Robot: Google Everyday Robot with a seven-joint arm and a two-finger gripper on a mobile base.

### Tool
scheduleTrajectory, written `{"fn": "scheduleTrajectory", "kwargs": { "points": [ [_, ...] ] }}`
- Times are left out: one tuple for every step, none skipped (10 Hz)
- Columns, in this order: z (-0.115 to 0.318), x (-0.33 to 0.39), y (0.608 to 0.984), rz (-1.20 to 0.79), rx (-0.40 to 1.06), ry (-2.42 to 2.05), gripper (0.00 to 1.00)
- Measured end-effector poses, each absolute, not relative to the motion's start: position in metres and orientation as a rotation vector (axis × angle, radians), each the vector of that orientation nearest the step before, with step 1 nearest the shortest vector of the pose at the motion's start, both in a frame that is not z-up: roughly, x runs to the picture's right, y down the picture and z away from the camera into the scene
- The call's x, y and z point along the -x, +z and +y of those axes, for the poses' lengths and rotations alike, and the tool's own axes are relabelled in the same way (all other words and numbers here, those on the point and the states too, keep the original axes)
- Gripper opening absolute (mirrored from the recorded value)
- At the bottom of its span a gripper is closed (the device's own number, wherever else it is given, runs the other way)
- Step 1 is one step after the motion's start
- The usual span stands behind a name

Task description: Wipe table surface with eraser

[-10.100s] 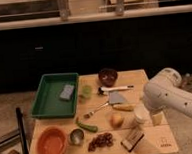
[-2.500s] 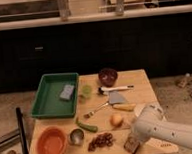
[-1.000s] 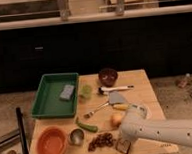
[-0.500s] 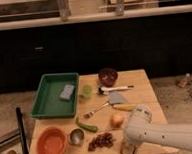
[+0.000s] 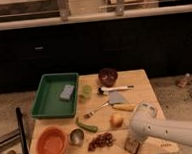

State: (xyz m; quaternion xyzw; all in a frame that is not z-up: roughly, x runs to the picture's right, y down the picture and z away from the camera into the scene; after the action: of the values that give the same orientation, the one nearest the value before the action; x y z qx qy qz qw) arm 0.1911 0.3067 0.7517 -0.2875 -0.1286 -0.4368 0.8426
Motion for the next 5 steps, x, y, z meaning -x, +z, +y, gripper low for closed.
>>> {"fn": "scheduleTrajectory", "kwargs": {
  "points": [
    [0.3,-0.191,0.753,-0.274,0.603,-0.916,0.0],
    [0.293,-0.189,0.754,-0.283,0.596,-0.905,0.0],
    [0.29,-0.188,0.755,-0.29,0.594,-0.9,0.0],
    [0.287,-0.185,0.755,-0.302,0.595,-0.897,0.0],
    [0.286,-0.177,0.755,-0.325,0.596,-0.9,0.0]
  ]
}}
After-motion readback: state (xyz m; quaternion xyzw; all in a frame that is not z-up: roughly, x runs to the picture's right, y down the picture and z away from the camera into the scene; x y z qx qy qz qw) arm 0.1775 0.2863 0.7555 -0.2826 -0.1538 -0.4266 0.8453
